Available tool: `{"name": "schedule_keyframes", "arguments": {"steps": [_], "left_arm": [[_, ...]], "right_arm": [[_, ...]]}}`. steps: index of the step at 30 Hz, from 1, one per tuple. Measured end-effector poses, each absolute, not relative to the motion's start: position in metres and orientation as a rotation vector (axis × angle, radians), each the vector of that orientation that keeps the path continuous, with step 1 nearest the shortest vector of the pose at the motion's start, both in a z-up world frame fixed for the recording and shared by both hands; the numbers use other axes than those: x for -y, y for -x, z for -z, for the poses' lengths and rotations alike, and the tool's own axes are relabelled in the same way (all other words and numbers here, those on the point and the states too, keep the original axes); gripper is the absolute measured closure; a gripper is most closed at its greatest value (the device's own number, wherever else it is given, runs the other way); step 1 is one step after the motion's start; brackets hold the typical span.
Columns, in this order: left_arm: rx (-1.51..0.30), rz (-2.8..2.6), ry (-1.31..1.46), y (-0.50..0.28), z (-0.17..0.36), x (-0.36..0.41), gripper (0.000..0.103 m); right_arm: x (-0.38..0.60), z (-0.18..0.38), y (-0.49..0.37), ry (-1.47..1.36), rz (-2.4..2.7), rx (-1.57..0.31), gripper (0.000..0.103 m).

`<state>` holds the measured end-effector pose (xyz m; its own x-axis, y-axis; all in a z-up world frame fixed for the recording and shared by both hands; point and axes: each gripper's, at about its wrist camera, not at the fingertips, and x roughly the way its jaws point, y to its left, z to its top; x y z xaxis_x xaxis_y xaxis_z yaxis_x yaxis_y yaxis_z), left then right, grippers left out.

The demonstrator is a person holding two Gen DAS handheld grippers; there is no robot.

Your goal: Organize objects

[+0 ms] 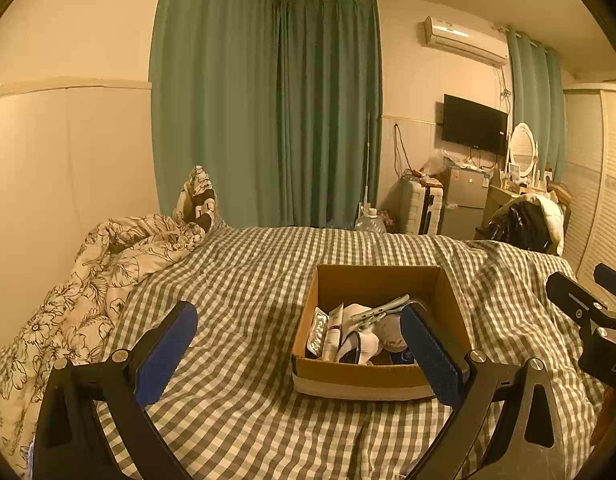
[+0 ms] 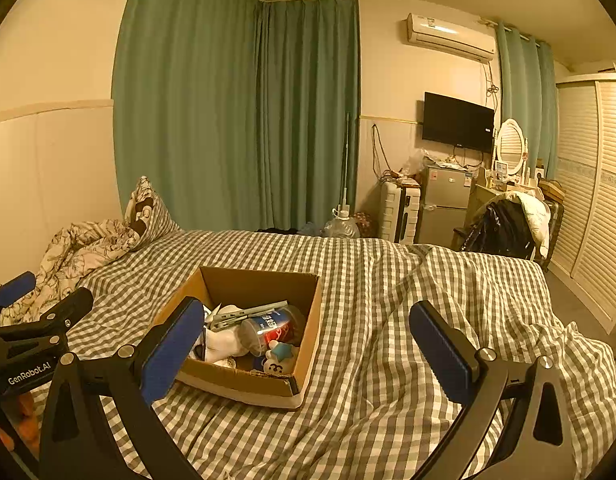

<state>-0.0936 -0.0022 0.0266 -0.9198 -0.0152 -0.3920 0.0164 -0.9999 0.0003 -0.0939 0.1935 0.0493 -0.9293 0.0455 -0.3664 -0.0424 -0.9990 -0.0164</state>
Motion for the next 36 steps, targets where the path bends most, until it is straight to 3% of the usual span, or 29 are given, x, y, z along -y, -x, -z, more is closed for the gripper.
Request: {"name": "schedule_keyframes", "arguments": {"steps": [36], "left_arm": [[-0.001,3.058,-0.637,0.0896,-0.0257,0.0035,0.0]], "right_arm": [[-0.187,-0.0453,0.095,0.613,-3.057,0.02,0.0]]}}
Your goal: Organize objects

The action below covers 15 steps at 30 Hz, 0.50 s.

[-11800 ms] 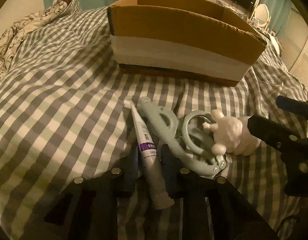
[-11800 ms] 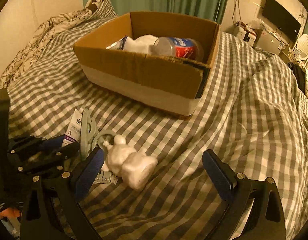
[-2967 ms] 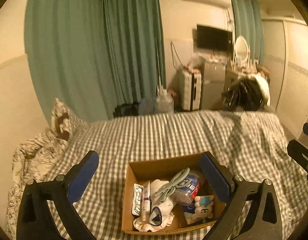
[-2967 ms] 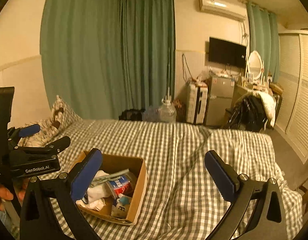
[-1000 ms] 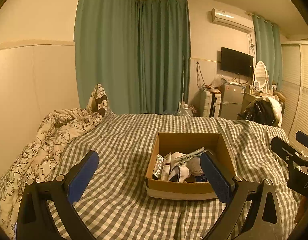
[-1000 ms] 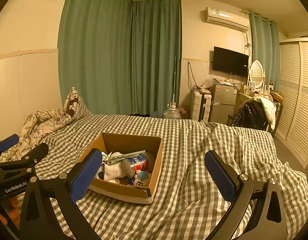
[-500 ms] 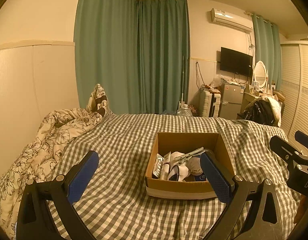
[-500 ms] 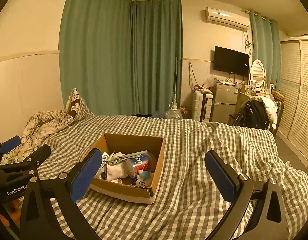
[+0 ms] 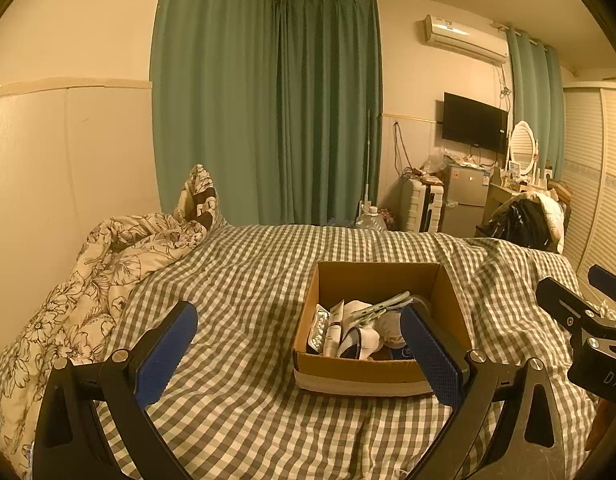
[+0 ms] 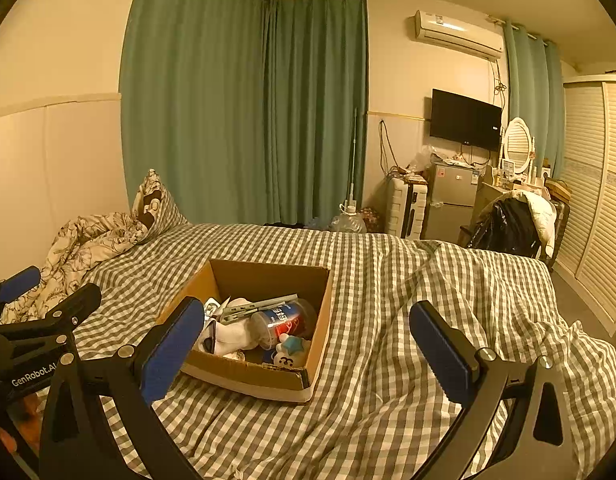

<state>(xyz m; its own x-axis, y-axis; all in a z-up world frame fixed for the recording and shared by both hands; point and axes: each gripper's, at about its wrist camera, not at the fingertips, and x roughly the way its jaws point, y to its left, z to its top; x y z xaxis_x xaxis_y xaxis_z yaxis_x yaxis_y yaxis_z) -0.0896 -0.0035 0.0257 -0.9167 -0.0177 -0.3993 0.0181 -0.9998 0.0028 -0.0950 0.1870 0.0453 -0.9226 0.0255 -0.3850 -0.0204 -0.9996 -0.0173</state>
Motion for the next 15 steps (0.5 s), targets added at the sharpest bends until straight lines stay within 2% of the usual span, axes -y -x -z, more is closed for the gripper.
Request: {"name": "schedule_keyframes", "arguments": {"steps": [15], "left_arm": [[0.034,3.048,-0.623,0.0871,-0.0261,0.0029,0.0]], "right_arm": [[-0.1879,-0.0445,0.0946,0.623,-3.052,0.02,0.0]]}}
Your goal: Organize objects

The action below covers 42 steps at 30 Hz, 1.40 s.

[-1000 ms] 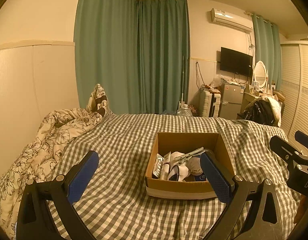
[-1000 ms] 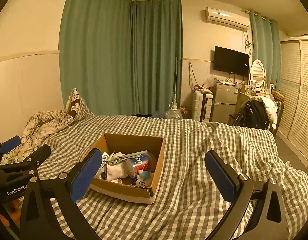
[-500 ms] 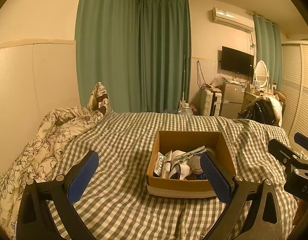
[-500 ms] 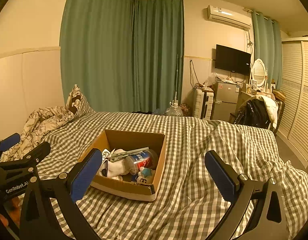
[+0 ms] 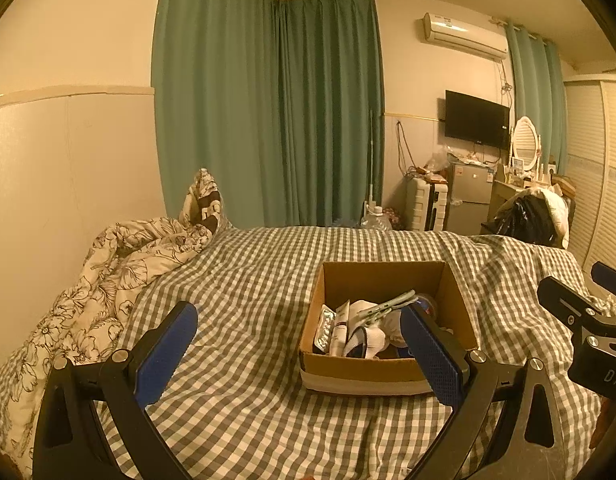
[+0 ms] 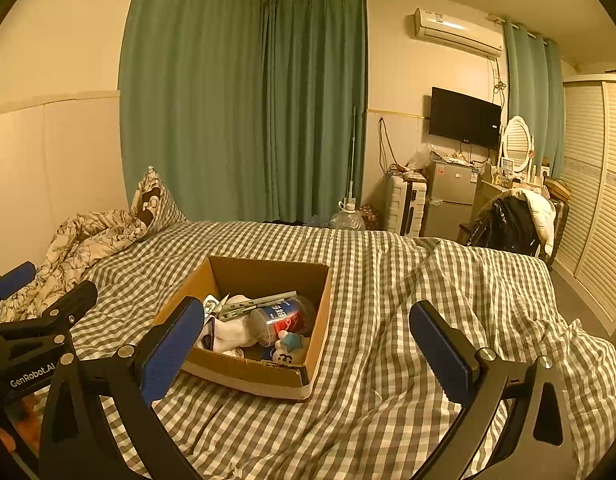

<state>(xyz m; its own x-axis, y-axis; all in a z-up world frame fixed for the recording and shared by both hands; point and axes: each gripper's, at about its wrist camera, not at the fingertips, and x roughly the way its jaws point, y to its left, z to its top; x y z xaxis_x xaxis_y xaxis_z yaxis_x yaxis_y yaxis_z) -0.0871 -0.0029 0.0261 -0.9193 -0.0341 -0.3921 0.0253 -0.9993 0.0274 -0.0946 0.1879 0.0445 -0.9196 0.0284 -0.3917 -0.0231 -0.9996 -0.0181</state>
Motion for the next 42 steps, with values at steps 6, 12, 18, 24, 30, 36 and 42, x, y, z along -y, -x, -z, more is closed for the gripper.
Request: {"name": "schedule_keyframes", "arguments": {"steps": [6,12,18,24,30,36,42], "left_arm": [[0.054,3.037,-0.627,0.0868,-0.0246,0.0026,0.0],[0.046,3.037,-0.624,0.086,-0.0246,0.0047,0.0],[0.039,3.039,-0.628,0.0857,-0.0253,0.0064,0.0],[0.033,3.042,-0.627,0.0851,-0.0251,0.0058,0.0],[0.034,3.045,-0.632,0.0845,-0.0246,0.0042,0.0],[0.038,3.047,-0.634,0.0846,-0.0239,0.0033,0.0],[0.036,3.046,-0.638,0.0847,-0.0233,0.003,0.0]], "right_arm": [[-0.1887,-0.0424,0.0939,0.631,-3.048,0.021,0.0],[-0.1891,-0.0416,0.0947,0.635,-3.047,0.023,0.0],[-0.1895,-0.0407,0.0951,0.638,-3.046,0.025,0.0],[-0.1892,-0.0391,0.0947,0.642,-3.047,0.028,0.0],[-0.1889,-0.0381,0.0943,0.648,-3.047,0.031,0.0],[-0.1877,-0.0366,0.0941,0.652,-3.048,0.036,0.0],[-0.1871,-0.0366,0.094,0.656,-3.046,0.038,0.0]]}}
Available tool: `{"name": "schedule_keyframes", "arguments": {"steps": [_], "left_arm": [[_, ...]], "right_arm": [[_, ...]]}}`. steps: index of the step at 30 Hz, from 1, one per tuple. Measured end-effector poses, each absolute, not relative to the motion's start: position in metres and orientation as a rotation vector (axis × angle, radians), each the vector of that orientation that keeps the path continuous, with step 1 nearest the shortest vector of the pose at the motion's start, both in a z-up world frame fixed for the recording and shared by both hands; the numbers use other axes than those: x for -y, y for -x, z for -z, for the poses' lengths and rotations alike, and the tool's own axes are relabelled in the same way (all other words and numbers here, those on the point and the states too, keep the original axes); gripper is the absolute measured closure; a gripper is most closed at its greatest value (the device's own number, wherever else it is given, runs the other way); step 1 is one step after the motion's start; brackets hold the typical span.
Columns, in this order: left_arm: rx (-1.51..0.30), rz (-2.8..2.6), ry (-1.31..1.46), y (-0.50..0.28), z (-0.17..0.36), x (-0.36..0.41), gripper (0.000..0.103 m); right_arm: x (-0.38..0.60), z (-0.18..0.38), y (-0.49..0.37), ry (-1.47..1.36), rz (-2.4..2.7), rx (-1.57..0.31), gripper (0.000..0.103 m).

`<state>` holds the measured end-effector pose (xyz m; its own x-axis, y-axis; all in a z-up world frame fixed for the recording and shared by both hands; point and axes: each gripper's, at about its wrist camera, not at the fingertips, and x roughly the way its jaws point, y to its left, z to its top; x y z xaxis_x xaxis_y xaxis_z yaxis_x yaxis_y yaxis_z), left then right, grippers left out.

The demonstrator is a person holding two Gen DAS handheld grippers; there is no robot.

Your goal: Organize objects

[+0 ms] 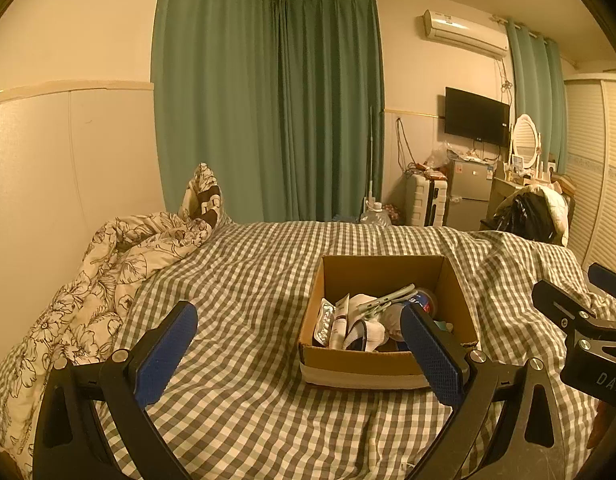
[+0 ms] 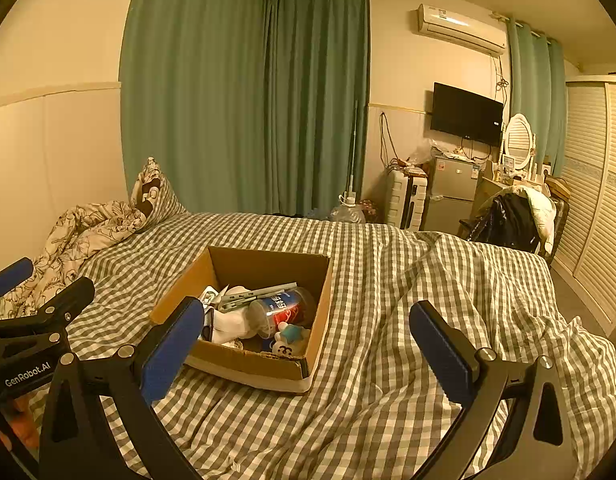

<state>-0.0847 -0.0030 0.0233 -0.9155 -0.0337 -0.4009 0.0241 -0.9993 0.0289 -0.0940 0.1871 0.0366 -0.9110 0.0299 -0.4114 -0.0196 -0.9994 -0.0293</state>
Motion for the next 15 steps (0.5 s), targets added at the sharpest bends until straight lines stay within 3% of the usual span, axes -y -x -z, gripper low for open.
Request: {"name": "schedule_keyframes", "arguments": {"steps": [15], "left_arm": [[0.039,3.045,-0.643,0.0858,-0.0222,0.0037,0.0]], "right_arm": [[-0.1861,-0.0365,0.0953,0.676,-3.05,0.057,0.0]]}}
